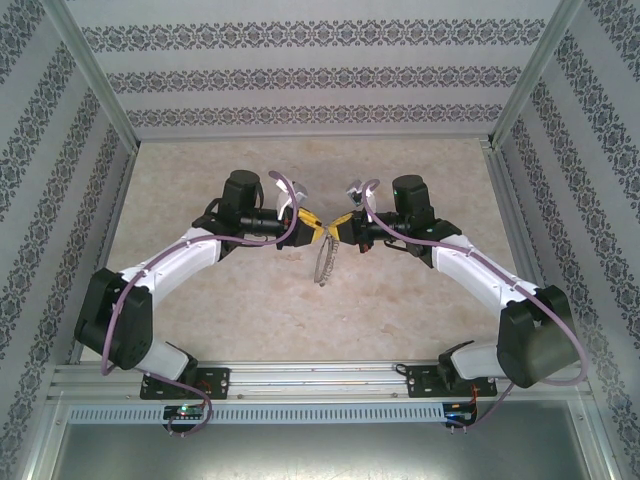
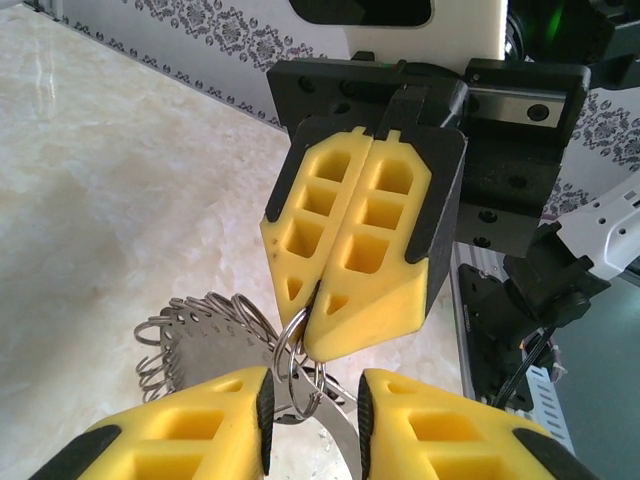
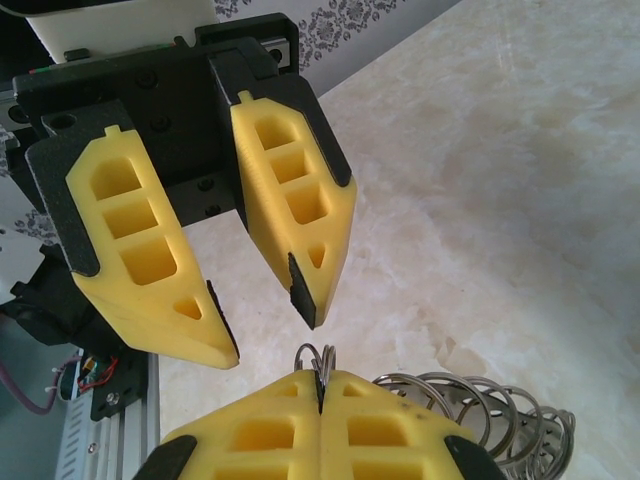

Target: Put the keys on the keyring

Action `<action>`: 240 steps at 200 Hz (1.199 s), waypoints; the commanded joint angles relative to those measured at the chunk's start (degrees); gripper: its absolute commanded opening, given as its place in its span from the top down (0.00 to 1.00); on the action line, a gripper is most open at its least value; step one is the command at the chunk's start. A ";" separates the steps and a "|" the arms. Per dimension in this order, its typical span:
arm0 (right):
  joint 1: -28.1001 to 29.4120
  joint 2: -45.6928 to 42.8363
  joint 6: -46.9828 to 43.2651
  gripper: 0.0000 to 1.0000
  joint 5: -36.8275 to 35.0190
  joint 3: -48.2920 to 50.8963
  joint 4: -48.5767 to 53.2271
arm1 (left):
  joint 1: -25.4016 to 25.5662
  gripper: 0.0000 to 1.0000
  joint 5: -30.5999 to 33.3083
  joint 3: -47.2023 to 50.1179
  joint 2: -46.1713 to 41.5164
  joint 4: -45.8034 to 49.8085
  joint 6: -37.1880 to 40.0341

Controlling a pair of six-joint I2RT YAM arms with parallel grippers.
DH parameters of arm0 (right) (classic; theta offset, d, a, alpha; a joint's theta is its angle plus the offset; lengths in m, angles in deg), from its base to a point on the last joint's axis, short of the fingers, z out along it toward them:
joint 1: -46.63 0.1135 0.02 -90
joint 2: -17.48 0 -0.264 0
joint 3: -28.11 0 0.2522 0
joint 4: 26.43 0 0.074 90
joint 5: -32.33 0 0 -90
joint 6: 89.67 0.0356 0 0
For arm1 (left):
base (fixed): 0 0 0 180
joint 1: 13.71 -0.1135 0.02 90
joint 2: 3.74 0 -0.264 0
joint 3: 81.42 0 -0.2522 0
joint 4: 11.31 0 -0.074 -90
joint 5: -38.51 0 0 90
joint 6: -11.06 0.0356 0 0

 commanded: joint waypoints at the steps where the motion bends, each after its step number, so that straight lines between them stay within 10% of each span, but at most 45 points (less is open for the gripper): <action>1: -0.37 0.14 0.52 1.00 2.36 -1.42 -3.32 | 0.23 0.70 -2.09 -1.13 1.43 -2.95 -1.44; 176: -0.73 1.25 1.65 1.00 1.28 -1.39 -4.57 | 2.29 1.00 -2.82 0.17 2.74 -7.03 -2.79; 203: -4.09 -1.39 9.64 0.57 -2.70 2.52 -12.85 | 2.31 1.00 -2.31 1.79 1.95 -10.16 -3.85; 240: -7.78 -4.87 18.81 0.51 -3.83 9.39 -23.97 | 2.30 1.00 -1.87 3.31 1.44 -13.65 -5.57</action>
